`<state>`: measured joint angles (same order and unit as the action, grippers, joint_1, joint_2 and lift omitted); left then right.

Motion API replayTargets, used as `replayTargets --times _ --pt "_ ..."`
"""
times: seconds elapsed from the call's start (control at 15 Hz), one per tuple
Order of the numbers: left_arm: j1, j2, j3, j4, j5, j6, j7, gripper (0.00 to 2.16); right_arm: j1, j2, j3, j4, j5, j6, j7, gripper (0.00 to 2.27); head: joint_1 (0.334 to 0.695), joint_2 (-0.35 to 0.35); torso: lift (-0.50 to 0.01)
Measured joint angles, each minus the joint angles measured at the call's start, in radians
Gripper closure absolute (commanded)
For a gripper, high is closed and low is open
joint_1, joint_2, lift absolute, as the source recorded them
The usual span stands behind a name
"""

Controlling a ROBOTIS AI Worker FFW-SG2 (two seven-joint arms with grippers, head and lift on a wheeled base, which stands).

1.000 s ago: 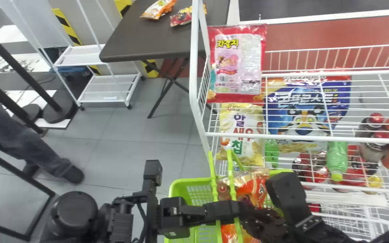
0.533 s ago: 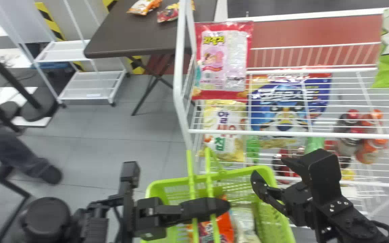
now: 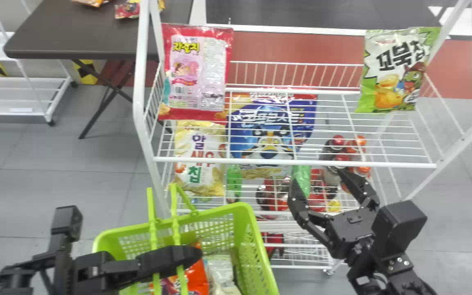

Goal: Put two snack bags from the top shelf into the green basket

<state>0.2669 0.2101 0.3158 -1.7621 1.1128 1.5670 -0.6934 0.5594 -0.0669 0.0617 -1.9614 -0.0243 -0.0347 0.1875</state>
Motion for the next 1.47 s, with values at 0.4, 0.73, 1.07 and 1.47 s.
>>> replayTargets --times 0.4,0.73,1.07,1.47 --pt "0.019 -0.003 0.007 -0.022 0.007 0.0 0.007 2.15 0.053 0.064 -0.104 0.07 -0.051 -0.167 0.092 0.09 0.695 -0.156 -0.001" --pt "0.044 -0.016 0.019 -0.052 0.007 0.0 0.014 2.15 0.06 0.065 -0.105 0.083 -0.052 -0.183 0.07 0.09 0.695 -0.17 -0.001" --pt "0.057 -0.018 0.027 -0.072 0.015 0.0 0.019 2.14 0.071 0.065 -0.108 0.083 -0.052 -0.197 0.047 0.09 0.695 -0.184 -0.001" --pt "0.056 -0.017 0.013 -0.081 0.018 0.0 0.035 2.15 0.077 0.065 -0.11 0.081 -0.051 -0.232 0.05 0.09 0.695 -0.194 -0.001"
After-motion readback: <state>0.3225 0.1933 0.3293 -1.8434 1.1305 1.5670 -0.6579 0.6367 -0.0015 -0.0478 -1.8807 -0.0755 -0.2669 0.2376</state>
